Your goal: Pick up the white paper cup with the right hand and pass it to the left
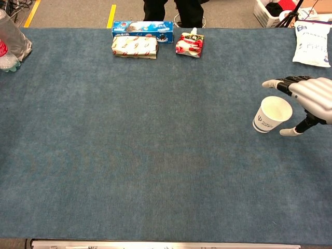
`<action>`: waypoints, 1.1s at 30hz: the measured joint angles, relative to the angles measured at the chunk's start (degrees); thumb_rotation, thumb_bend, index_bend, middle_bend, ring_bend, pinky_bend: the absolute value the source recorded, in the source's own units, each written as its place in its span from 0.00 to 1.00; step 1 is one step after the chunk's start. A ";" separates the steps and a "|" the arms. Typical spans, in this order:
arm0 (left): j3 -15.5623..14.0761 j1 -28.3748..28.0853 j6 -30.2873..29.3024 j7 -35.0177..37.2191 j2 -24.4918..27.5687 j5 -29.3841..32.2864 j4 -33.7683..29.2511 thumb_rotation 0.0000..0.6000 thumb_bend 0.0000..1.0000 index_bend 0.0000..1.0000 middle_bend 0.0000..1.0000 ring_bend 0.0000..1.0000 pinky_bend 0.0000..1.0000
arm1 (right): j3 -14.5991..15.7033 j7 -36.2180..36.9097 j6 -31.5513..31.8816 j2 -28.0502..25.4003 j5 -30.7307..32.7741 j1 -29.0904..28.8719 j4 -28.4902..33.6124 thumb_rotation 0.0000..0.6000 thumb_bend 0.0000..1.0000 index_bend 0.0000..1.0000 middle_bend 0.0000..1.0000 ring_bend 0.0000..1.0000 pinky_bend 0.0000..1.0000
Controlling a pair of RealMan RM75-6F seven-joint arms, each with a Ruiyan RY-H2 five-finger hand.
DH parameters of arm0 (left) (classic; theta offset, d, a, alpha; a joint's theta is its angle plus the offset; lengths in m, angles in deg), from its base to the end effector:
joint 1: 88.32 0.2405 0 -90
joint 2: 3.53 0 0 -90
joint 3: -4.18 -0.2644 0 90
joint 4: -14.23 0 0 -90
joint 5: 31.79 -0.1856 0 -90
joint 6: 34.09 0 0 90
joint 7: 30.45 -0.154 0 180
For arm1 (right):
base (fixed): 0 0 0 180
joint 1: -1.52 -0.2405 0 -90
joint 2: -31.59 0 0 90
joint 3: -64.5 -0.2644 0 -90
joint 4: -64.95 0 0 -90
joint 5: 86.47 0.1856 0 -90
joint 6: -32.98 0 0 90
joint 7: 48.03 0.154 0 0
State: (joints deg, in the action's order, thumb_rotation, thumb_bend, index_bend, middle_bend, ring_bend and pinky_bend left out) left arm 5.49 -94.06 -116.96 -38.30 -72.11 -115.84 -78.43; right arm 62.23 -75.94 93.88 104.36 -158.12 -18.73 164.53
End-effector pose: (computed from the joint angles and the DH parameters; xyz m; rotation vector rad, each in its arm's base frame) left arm -0.3084 0.1884 0.1516 -1.4312 -0.9167 -0.8203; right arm -0.2596 -0.2429 0.0713 1.8117 -0.9571 0.5994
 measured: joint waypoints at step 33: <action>-0.02 0.16 0.32 0.40 -0.55 0.38 0.46 1.00 0.25 0.27 0.29 0.24 0.51 | 0.18 3.80 0.28 3.04 1.90 -2.19 -3.69 1.00 0.00 0.34 0.34 0.28 0.33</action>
State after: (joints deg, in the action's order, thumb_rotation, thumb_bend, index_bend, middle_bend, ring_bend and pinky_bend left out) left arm 5.46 -93.90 -116.64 -37.90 -72.66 -115.46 -77.97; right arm 62.41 -72.15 94.16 107.40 -156.22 -20.92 160.84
